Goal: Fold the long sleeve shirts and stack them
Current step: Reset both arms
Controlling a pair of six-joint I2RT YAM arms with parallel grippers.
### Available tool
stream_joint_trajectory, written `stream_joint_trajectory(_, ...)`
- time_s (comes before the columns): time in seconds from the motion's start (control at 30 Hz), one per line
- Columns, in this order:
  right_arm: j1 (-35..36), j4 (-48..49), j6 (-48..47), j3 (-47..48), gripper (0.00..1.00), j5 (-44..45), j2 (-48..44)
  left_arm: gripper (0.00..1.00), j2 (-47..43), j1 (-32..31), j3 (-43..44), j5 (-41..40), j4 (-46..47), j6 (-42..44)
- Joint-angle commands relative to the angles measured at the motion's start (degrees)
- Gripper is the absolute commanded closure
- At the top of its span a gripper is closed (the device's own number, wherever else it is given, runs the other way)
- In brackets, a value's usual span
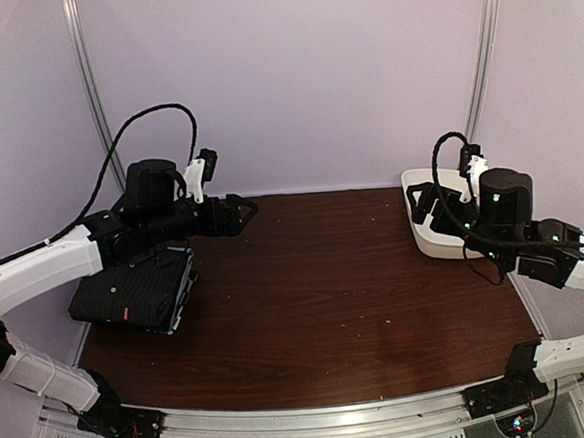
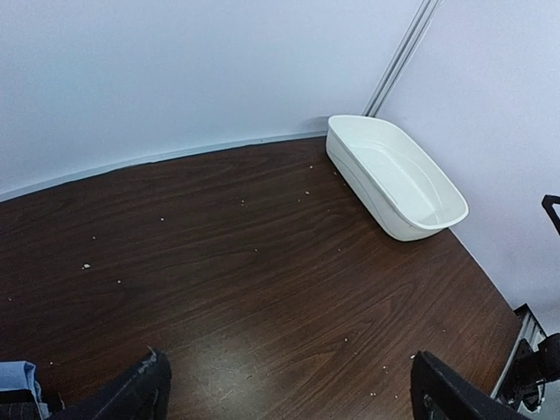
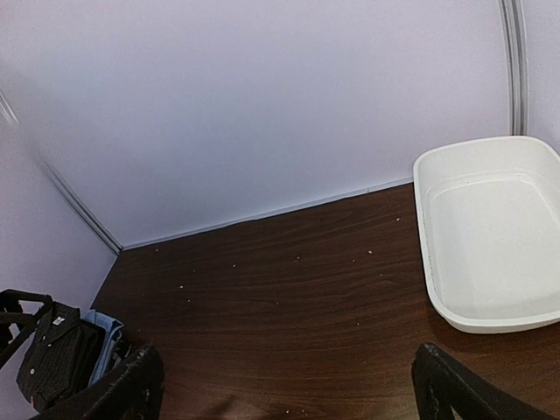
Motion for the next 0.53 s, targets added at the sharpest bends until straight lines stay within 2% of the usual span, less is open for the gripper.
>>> stream_joint_trajectory(0.0, -0.31, 0.22, 0.47, 0.97, 0.0, -0.6, -0.43, 0.03, -1.52, -0.16, -0.36, -0.34, 2.3, -0.39)
stream_joint_trajectory(0.5, -0.28, 0.12, 0.09, 1.55, 0.0, -0.56, 0.36, 0.03, -1.5, -0.16, -0.35, -0.17, 2.21, -0.22)
